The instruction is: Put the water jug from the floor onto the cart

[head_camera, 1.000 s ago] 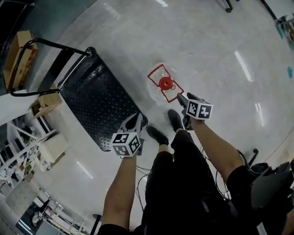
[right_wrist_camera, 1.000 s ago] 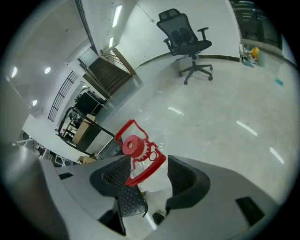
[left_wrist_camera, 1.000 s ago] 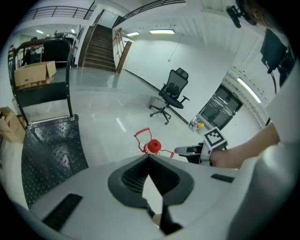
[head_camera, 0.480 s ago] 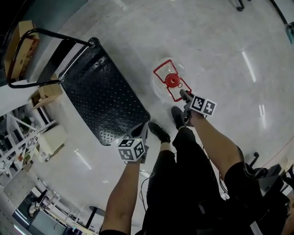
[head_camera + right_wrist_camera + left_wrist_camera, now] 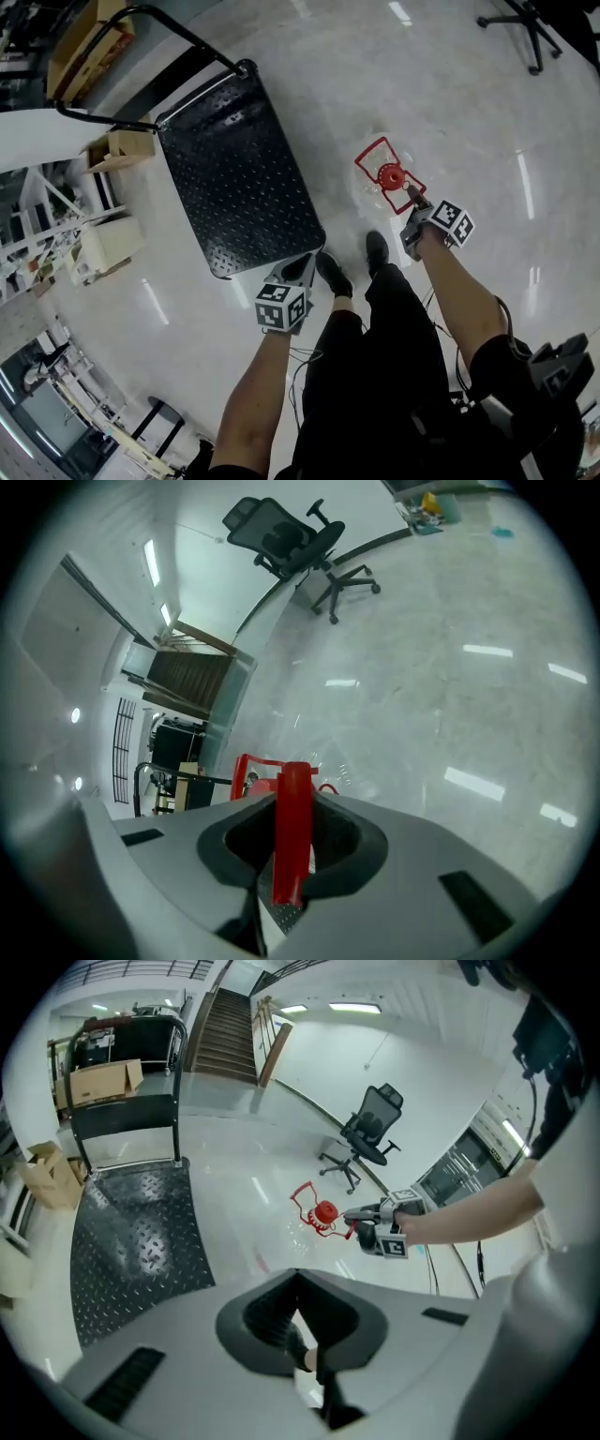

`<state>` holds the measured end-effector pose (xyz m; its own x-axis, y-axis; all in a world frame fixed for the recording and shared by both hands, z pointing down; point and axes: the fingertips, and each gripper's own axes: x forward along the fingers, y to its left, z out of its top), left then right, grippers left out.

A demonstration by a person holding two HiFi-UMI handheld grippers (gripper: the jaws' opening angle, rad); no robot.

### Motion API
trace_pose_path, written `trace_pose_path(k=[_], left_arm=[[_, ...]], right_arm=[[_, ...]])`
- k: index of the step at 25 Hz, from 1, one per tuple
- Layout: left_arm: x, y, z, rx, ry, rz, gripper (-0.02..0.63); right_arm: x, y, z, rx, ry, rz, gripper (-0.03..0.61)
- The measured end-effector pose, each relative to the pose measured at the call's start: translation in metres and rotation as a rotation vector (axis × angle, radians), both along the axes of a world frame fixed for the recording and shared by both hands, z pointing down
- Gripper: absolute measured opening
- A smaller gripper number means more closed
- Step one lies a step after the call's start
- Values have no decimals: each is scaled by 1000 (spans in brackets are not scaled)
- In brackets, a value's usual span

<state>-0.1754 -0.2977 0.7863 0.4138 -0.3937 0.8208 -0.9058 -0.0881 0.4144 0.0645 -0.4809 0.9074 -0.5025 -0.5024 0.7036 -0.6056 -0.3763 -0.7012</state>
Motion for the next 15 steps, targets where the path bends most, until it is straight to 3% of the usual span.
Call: trace_pose_path(k=[8,15], left_arm=[[-47,13,-50,102,-35,-149,-3],[-82,26,-92,199,-44,-282,-3]], right_arm=[[-63,-26,-46,73,11,-288,71],[-104,-27,-112,107,2,-411,71]])
